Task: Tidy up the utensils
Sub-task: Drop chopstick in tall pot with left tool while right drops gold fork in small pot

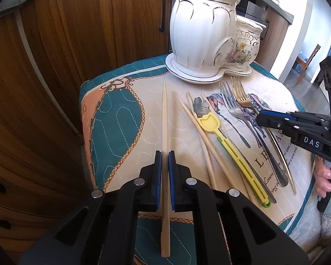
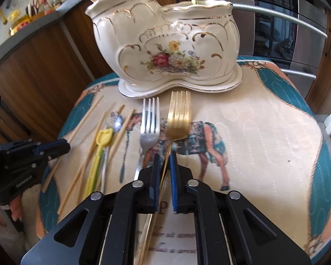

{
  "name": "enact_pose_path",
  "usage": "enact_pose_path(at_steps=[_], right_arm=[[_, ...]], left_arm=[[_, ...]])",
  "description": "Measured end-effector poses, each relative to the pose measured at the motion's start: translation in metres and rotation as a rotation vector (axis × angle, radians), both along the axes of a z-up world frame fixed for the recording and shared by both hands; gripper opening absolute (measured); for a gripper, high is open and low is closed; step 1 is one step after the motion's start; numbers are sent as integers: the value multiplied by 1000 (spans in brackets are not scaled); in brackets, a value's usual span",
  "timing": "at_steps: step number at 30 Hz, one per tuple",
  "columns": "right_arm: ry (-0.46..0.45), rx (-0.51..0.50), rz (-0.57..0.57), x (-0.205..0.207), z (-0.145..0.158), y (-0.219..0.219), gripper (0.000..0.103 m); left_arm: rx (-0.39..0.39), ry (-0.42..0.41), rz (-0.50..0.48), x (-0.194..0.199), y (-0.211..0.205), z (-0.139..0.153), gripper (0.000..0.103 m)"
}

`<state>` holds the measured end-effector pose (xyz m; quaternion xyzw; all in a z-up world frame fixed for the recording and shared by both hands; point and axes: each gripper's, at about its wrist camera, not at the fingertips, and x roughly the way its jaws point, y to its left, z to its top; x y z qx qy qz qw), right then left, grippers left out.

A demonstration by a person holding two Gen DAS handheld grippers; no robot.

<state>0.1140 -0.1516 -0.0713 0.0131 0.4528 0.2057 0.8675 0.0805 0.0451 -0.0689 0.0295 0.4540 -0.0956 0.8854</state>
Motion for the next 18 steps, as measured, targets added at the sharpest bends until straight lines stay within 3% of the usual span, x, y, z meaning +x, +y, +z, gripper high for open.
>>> enact_pose_path(at_steps=[5,8,11,13,18], right_arm=[[37,-114,47,2,3,0,9],[64,-153,56,6,0,3,17],[63,-191,68,9,0,11,18],[67,-191,69,10,-1,11,11],[109,-82,47,8,1,-4,7]], left_arm=[[-15,-3,-18,-2,1,0,6],[-21,0,-18,-1,2,-1,6],[-22,2,-21,-1,3,-1,6],[-23,0,-20,-1,4,0,6],[-29,-14,-22,-4,5,5,6]])
